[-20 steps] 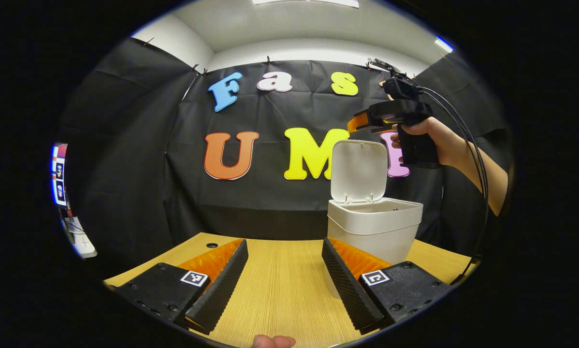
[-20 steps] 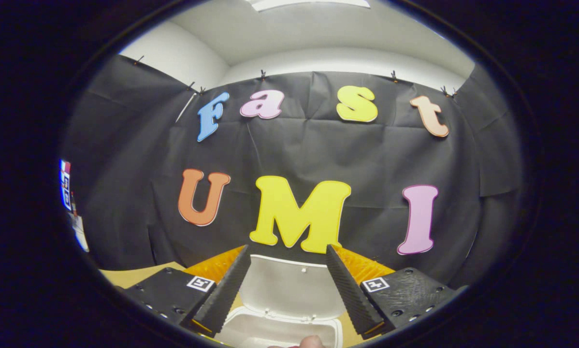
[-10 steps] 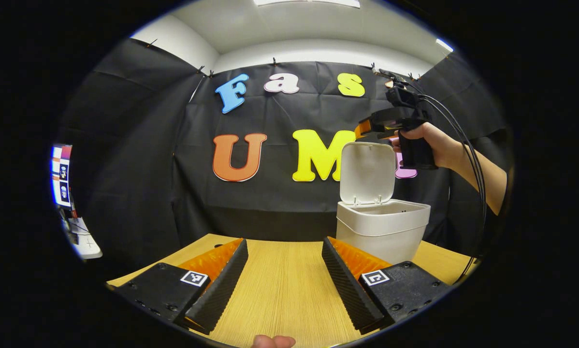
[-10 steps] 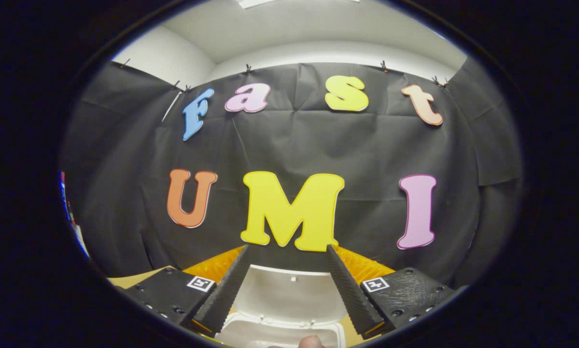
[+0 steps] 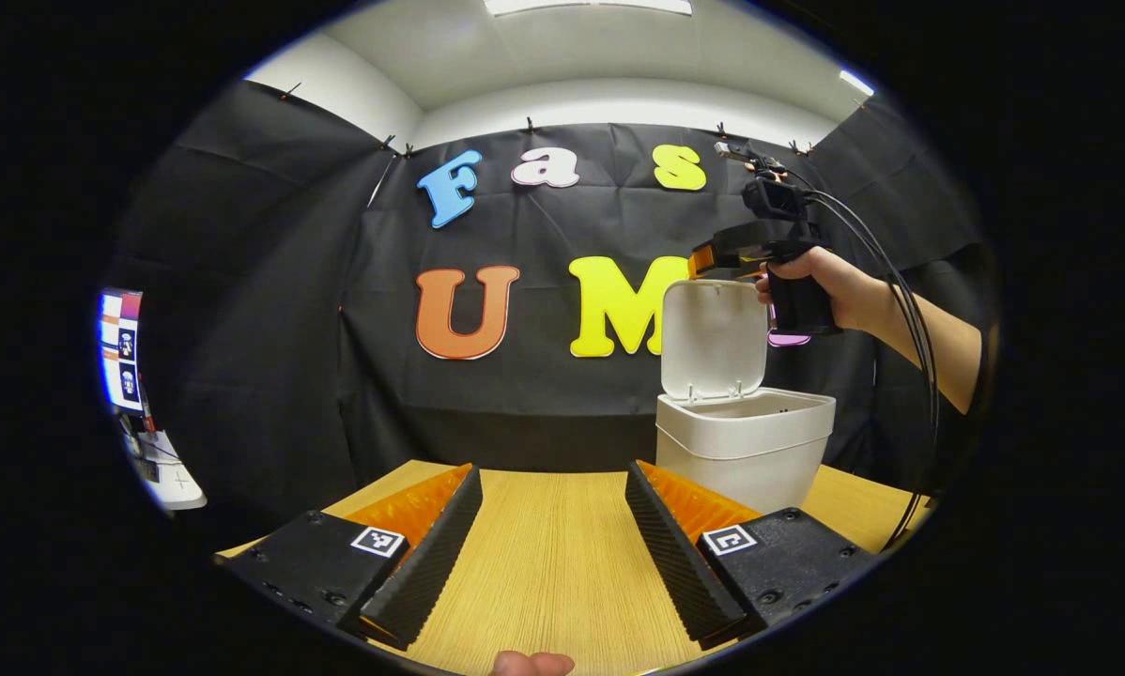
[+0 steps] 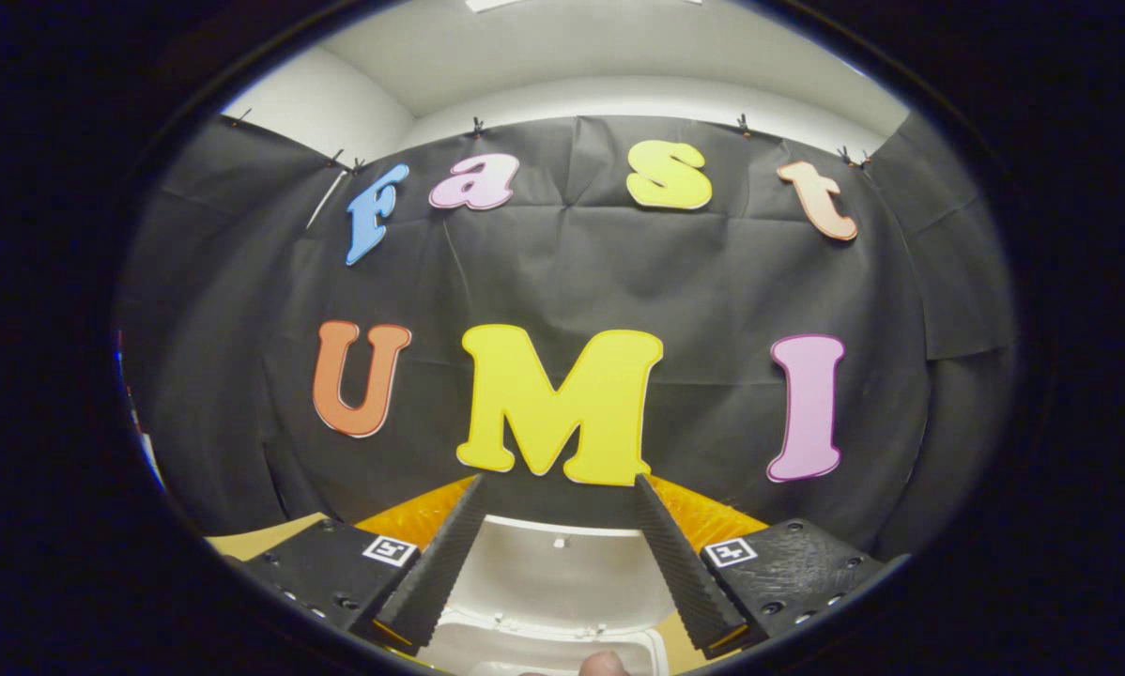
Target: Press the lid of the desktop garbage bin to open it, pick up the crumpled paper on the desktop and throw it into the bin, then pick up the pop can on the desktop and drop it into the bin, and finally close the garbage bin lid.
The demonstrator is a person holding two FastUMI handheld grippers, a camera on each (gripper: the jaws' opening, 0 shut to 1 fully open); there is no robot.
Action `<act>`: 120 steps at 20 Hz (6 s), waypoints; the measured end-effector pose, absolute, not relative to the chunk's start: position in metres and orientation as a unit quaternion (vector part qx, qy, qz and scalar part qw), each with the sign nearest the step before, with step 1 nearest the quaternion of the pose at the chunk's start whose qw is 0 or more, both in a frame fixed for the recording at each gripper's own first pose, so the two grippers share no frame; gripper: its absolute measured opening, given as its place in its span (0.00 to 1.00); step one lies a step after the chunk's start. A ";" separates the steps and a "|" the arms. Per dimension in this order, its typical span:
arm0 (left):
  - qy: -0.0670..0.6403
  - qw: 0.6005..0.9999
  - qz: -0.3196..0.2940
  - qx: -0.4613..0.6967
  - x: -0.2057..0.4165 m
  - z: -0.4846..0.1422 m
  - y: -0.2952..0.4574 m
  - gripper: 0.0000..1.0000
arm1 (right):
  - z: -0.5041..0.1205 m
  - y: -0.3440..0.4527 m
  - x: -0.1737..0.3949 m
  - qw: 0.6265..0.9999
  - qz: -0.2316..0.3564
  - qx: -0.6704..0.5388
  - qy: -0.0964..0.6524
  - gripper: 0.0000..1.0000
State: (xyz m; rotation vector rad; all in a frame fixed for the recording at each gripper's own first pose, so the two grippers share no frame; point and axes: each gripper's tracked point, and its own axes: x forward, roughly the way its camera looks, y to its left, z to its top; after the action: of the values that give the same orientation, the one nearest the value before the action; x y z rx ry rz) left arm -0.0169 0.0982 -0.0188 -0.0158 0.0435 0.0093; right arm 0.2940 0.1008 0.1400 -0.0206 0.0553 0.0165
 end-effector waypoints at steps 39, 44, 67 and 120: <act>0.006 1.000 -0.014 -0.007 -0.024 -0.004 0.054 0.99 | 0.018 0.098 0.145 0.992 0.063 0.034 0.103 0.96; 0.010 1.000 -0.011 -0.015 -0.024 -0.008 0.051 0.99 | 0.001 0.099 0.140 0.991 0.062 0.041 0.109 0.95; 0.025 1.000 -0.003 0.000 -0.010 -0.048 0.053 0.99 | -0.038 0.100 0.128 0.990 0.057 0.006 0.125 0.98; -0.022 0.999 -0.030 -0.009 -0.017 0.007 -0.033 0.99 | -0.007 -0.035 -0.021 0.993 -0.087 0.028 -0.069 0.95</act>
State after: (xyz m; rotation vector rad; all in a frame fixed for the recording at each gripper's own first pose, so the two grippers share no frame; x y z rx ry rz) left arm -0.0169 -0.0326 0.0073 -0.0172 -0.0444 -0.0602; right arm -0.0206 -0.0348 -0.0068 0.0553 -0.1376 -0.1745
